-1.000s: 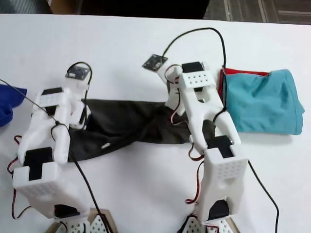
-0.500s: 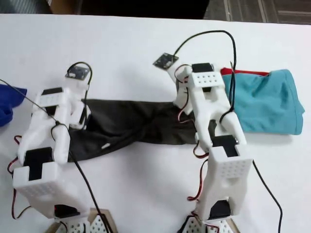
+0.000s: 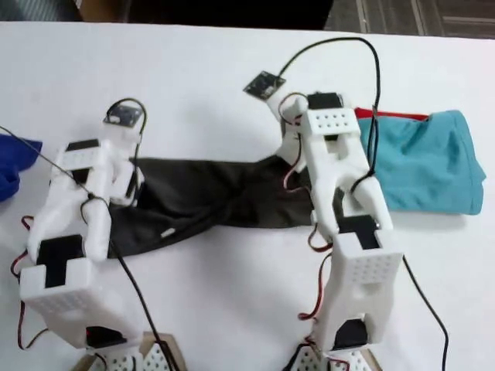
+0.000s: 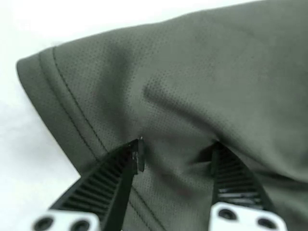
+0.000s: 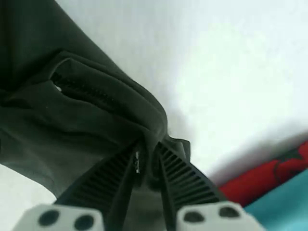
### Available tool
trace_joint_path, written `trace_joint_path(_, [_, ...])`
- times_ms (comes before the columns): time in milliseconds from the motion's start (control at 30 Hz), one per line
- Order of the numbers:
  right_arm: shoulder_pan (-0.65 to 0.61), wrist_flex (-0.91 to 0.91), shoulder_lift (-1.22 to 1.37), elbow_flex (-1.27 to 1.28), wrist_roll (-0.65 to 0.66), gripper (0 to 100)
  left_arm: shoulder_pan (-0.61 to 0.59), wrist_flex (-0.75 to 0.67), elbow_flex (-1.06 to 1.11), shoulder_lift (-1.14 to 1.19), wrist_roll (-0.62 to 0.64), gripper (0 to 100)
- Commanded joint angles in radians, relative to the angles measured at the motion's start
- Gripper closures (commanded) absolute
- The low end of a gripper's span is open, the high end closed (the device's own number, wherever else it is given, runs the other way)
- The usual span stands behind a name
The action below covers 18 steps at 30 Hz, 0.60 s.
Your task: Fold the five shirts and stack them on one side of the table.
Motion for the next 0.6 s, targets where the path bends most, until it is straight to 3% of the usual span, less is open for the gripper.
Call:
trace_joint_path(0, [0.036, -0.002, -0.007, -0.057, -0.006, 93.0, 0.017, -0.034, -0.002, 0.002, 0.003, 76])
trace_joint_path(233, [0.044, 0.022, -0.012, -0.055, -0.017, 73.7, 0.017, -0.034, -0.002, 0.002, 0.003, 76])
trace_joint_path(333, [0.002, 0.045, -0.035, -0.051, -0.092, 73.5, 0.017, -0.034, -0.002, 0.002, 0.003, 76])
trace_joint_path(567, [-0.107, 0.097, -0.039, -0.041, -0.103, 78.6, 0.017, -0.034, -0.002, 0.002, 0.003, 76])
